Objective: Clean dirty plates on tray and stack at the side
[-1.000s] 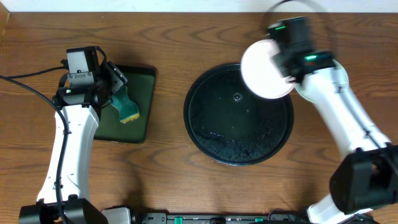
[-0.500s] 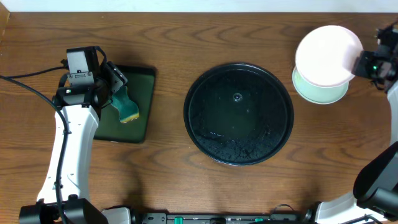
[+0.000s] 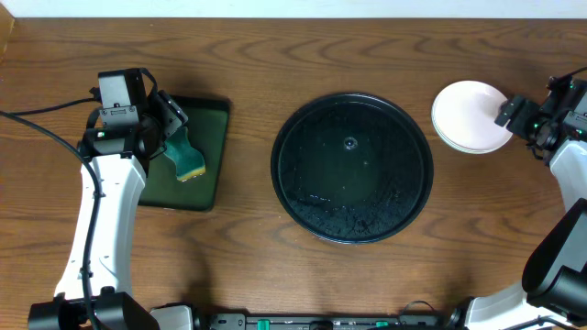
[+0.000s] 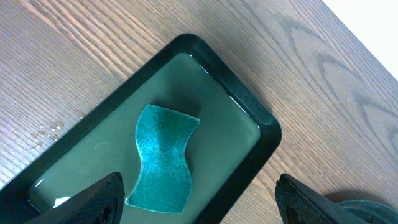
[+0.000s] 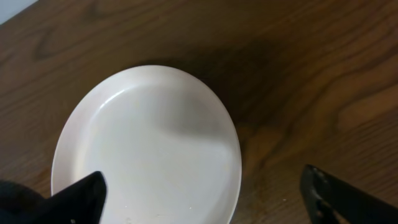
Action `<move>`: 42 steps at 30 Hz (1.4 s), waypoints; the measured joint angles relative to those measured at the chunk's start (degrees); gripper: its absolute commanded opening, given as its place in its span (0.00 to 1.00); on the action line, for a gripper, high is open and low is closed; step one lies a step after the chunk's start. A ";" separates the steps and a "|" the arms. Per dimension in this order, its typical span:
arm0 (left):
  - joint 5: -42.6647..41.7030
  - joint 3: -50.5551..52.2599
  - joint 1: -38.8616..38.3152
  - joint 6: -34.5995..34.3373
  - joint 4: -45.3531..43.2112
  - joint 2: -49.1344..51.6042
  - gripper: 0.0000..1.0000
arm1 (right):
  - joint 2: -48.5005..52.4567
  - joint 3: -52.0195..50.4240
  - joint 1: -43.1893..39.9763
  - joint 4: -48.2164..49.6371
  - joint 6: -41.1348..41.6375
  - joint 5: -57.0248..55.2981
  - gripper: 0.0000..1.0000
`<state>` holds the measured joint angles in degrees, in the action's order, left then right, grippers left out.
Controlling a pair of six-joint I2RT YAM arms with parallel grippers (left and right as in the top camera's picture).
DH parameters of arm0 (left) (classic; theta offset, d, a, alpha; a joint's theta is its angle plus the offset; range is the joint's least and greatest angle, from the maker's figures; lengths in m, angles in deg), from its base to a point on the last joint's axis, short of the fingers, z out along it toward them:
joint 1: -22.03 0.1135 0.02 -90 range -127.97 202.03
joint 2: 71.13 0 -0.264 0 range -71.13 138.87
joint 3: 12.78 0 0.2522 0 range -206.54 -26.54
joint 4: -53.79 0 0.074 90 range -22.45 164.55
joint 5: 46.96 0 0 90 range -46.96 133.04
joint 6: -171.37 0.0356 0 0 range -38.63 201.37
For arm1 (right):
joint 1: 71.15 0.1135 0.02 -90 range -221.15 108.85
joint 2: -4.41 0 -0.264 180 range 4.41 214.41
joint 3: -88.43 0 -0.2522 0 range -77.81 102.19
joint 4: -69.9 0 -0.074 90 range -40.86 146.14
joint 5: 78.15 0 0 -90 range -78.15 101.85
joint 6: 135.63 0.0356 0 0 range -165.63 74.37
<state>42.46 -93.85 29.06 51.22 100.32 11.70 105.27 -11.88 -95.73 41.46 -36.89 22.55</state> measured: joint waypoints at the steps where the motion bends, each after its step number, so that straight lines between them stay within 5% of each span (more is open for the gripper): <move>1: 0.02 0.00 0.00 0.00 0.00 0.00 0.79 | 0.00 0.00 0.00 -0.35 0.07 0.02 0.99; 8: 0.00 0.00 0.00 0.02 0.00 0.02 0.79 | -3.19 -0.04 0.00 -8.15 1.64 0.66 0.99; 14: 0.00 0.00 0.00 0.00 0.00 0.00 0.78 | -18.64 -0.13 0.26 -20.04 4.98 1.33 0.99; 21: -0.02 0.00 0.00 0.02 -0.02 0.00 0.78 | -31.21 -6.51 9.20 -21.42 6.51 2.43 0.99; 42: -0.17 0.00 0.00 0.00 0.00 0.02 0.79 | -31.32 -14.38 15.54 -30.10 10.16 1.68 0.99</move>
<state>42.28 -93.85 29.06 51.22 100.32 11.72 73.95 -26.26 -80.19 11.37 -26.73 24.23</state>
